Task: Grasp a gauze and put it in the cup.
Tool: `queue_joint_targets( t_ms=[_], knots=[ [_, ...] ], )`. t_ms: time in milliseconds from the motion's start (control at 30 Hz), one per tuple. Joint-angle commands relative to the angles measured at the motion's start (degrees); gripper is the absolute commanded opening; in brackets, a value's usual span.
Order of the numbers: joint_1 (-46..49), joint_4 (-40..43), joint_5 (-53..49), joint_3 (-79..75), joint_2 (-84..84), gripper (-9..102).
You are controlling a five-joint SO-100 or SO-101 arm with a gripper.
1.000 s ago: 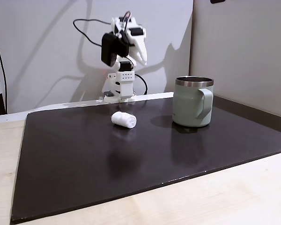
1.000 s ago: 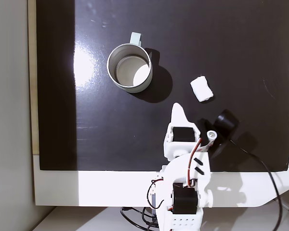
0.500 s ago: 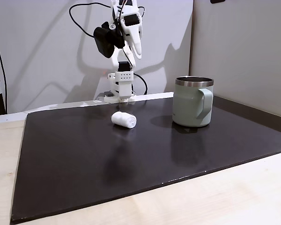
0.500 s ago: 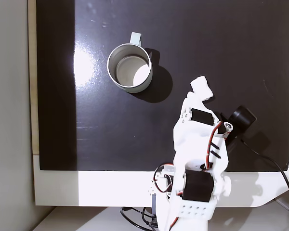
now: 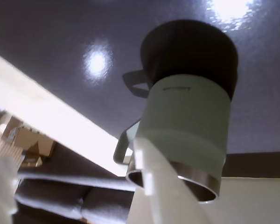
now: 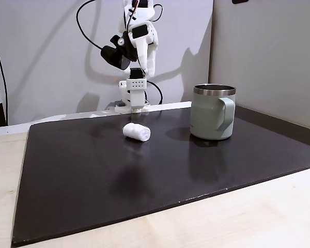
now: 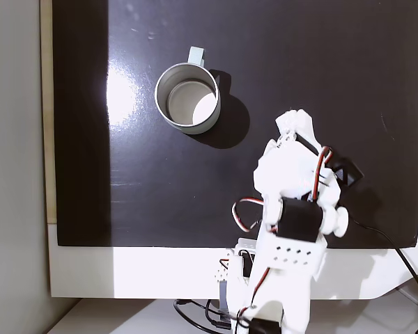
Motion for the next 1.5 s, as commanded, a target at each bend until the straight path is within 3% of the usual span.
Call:
queue_joint_targets(
  t_ms=[0,267,933,1467],
  knots=[
    [0.18,0.97,1.14,-4.04,-2.64,31],
    [2.64,-0.53,0.26,-3.69,-8.70,30],
    [2.81,-19.69,-5.71,6.24,-24.96,31],
    [9.32,-26.02,-9.93,13.01,-28.83,30]
  ],
)
